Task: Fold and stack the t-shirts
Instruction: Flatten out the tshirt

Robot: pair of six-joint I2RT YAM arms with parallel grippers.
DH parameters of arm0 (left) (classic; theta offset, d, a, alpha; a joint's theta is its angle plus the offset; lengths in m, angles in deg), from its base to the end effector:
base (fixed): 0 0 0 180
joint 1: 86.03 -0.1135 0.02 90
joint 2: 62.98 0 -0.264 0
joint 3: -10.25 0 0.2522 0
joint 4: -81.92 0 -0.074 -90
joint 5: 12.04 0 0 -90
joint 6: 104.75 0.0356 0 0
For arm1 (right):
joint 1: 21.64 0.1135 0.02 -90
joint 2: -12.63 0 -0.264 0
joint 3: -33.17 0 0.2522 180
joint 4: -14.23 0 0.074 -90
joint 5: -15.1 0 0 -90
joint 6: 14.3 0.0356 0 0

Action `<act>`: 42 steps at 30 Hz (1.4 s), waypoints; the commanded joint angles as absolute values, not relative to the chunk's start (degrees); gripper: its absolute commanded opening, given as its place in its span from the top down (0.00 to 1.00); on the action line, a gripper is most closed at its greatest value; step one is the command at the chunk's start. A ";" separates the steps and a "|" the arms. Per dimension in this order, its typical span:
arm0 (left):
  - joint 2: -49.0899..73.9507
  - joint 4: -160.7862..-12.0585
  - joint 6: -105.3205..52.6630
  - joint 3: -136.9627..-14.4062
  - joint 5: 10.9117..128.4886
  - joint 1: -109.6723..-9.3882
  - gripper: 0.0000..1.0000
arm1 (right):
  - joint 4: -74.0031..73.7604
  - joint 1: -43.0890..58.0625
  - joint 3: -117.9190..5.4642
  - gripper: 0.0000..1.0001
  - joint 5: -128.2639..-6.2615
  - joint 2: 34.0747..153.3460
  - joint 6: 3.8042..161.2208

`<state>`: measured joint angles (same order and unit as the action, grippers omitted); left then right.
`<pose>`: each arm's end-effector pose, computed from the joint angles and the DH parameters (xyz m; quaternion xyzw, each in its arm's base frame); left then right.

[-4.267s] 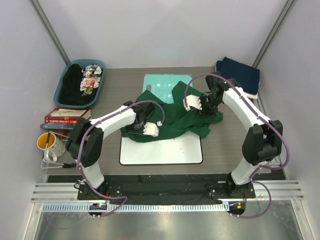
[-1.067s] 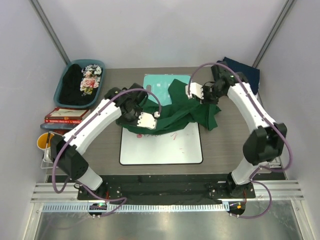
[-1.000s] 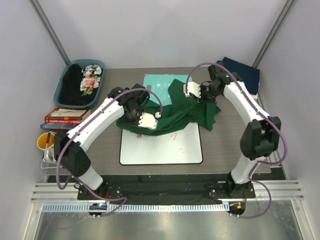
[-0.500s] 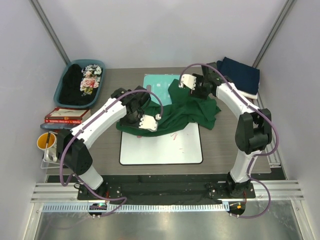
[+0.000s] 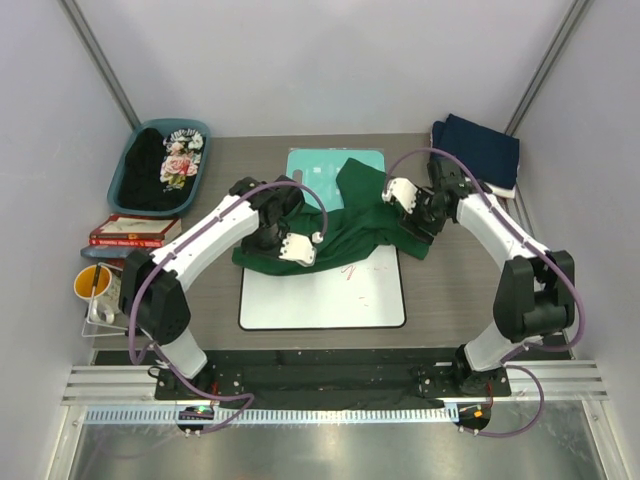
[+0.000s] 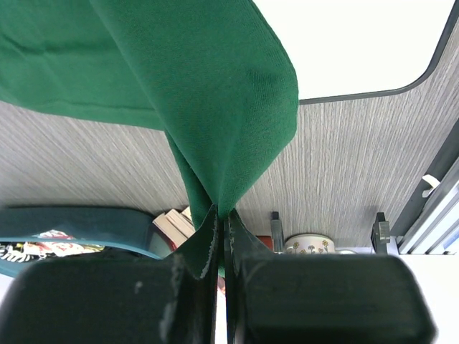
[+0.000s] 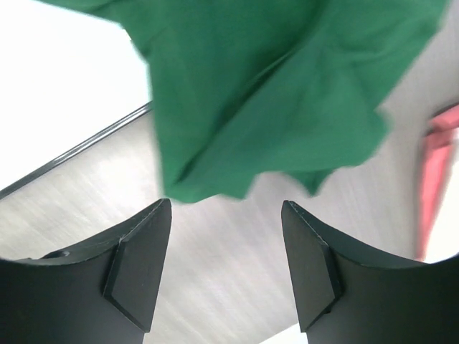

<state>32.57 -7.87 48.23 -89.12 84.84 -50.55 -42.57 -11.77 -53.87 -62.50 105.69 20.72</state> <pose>0.2501 -0.1730 0.2839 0.7544 0.6530 0.0657 0.0163 0.3283 0.0649 0.2539 -0.5396 0.8021 0.0073 0.2560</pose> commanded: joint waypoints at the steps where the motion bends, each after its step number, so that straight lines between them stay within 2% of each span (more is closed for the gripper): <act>1: 33.96 -4.69 47.31 -91.84 85.34 -50.61 1.00 | -35.92 -10.92 -46.79 0.31 -61.37 99.56 24.54; 17: 36.16 -3.37 47.21 -95.36 85.52 -50.52 1.00 | -25.89 -10.48 -41.15 0.32 -66.90 102.19 25.78; 20: 36.16 -3.37 47.04 -95.27 85.43 -50.52 1.00 | -24.75 -10.57 -40.62 0.47 -66.82 102.19 25.34; 21: 36.08 -3.28 47.13 -95.10 85.43 -50.52 1.00 | -24.75 -10.48 -40.80 0.56 -66.90 102.19 24.99; 27: 36.43 -3.63 46.95 -95.10 85.43 -50.61 1.00 | -25.45 -10.48 -41.41 0.75 -66.12 102.37 23.93; 29: 36.69 -3.64 46.95 -95.19 85.43 -50.61 1.00 | -26.33 -10.57 -41.94 0.78 -65.41 102.54 23.76; 30: 36.69 -3.64 47.04 -95.19 85.43 -50.61 1.00 | -26.94 -10.48 -42.11 0.78 -64.89 102.54 23.84; 33: 36.69 -3.81 47.21 -94.75 85.61 -50.61 1.00 | -29.57 -10.39 -43.17 0.71 -63.57 102.98 23.23; 35: 36.60 -3.90 47.39 -94.57 85.61 -50.70 1.00 | -30.81 -10.39 -43.43 0.61 -62.95 102.89 23.05; 38: 36.61 -4.25 47.48 -94.57 85.61 -50.61 1.00 | -31.69 -10.30 -43.26 0.54 -61.81 102.28 22.70; 42: 36.96 -4.69 47.48 -94.48 85.17 -50.61 1.00 | -32.05 -10.04 -42.47 0.51 -61.89 102.71 22.70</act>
